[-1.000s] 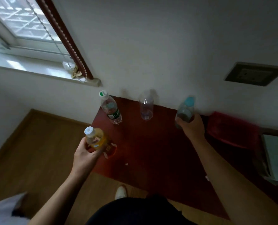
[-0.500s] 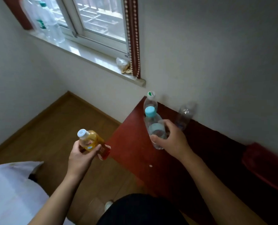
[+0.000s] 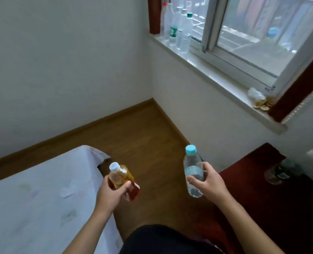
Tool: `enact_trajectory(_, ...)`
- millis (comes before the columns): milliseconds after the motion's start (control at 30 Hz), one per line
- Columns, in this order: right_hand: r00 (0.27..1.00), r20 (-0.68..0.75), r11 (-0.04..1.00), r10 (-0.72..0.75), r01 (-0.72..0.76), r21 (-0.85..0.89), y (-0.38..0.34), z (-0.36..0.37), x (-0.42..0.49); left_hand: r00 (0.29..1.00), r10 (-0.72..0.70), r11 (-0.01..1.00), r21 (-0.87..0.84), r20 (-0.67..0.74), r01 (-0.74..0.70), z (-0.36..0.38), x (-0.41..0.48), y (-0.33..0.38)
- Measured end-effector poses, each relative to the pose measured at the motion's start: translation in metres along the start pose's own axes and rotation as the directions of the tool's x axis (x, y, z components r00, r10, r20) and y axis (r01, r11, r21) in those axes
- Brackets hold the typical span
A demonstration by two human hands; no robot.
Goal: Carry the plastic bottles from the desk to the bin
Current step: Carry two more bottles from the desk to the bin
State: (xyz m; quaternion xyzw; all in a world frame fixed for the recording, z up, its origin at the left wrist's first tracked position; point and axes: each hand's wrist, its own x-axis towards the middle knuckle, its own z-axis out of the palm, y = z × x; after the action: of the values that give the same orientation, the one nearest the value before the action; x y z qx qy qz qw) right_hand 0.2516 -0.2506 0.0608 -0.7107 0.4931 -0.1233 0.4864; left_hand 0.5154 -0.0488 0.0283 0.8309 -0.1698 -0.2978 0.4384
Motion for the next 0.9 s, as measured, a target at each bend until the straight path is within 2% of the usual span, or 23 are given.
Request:
enact_trajectory(133,0.995,0.103,1.000,0.014,-0.016,0.014,-0.021,0.048,0.031,0.989,-0.105,0.994,-0.041,-0.107,0.101,-0.050,0.012,-0.027)
enact_trajectory(300,0.978,0.201,0.997,0.052,-0.039,-0.066,-0.031,0.079,0.081,0.947,-0.232,0.972,-0.072,-0.221,0.222,-0.080,0.036,-0.054)
enact_trajectory(567,0.949,0.271,0.978,0.159,-0.114,-0.174,-0.041,0.106,0.206,0.903,-0.308,0.951,-0.062,-0.298,0.304,-0.093,0.130,-0.027)
enact_trajectory(733,0.932,0.330,0.976,0.147,-0.083,-0.201,-0.079,0.115,0.302,0.836,-0.401,0.915,-0.113,-0.376,0.388,-0.102,0.194,-0.001)
enact_trajectory(900,0.873,0.479,0.972,0.088,0.030,-0.234,-0.142,0.151,0.393,0.729,-0.492,0.870,-0.239,-0.475,0.432,-0.120,0.234,0.013)
